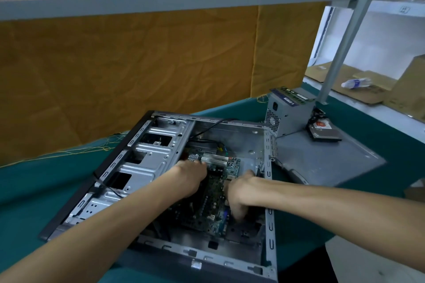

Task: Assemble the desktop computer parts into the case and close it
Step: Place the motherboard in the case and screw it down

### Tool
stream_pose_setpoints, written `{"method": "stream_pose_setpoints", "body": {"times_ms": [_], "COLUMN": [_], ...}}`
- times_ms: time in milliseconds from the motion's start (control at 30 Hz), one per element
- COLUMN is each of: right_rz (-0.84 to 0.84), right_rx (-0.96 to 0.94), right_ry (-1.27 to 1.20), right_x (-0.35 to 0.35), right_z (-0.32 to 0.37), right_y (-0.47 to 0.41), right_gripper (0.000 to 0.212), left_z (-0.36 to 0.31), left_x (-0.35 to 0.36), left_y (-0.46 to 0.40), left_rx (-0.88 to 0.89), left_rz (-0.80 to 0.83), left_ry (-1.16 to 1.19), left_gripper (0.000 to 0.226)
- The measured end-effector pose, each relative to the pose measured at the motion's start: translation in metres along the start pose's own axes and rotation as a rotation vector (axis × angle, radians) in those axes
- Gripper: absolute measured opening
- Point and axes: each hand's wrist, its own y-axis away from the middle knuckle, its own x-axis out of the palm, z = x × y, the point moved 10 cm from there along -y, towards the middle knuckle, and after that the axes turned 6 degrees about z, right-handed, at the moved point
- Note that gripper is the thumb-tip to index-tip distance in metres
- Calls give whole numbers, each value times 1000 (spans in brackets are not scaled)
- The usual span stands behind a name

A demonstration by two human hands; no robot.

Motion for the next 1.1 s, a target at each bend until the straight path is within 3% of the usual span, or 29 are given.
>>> {"method": "stream_pose_setpoints", "body": {"times_ms": [300, 433, 567, 767, 933, 1100], "right_rz": [-63, -238, -314, -427, -634, -1055], "right_rx": [110, 173, 106, -98, -73, 57], "right_ry": [-113, -255, -422, -595, -778, -952], "right_x": [-10, -31, -38, -37, -44, -30], "right_z": [-7, -34, -42, -37, -86, -141], "right_y": [-2, 12, 31, 67, 79, 93], "right_gripper": [45, 19, 7, 18, 17, 13], "left_z": [0, 0, -2, 1, -12, -6], "left_x": [1, 0, 0, 0, -24, -13], "left_y": [3, 6, 7, 5, 2, -8], "left_rx": [43, 56, 94, 143, 209, 211], "left_rz": [-6, -4, -32, -71, -181, -185], "left_ry": [50, 85, 61, 140, 163, 246], "left_gripper": [83, 86, 82, 81, 100, 116]}}
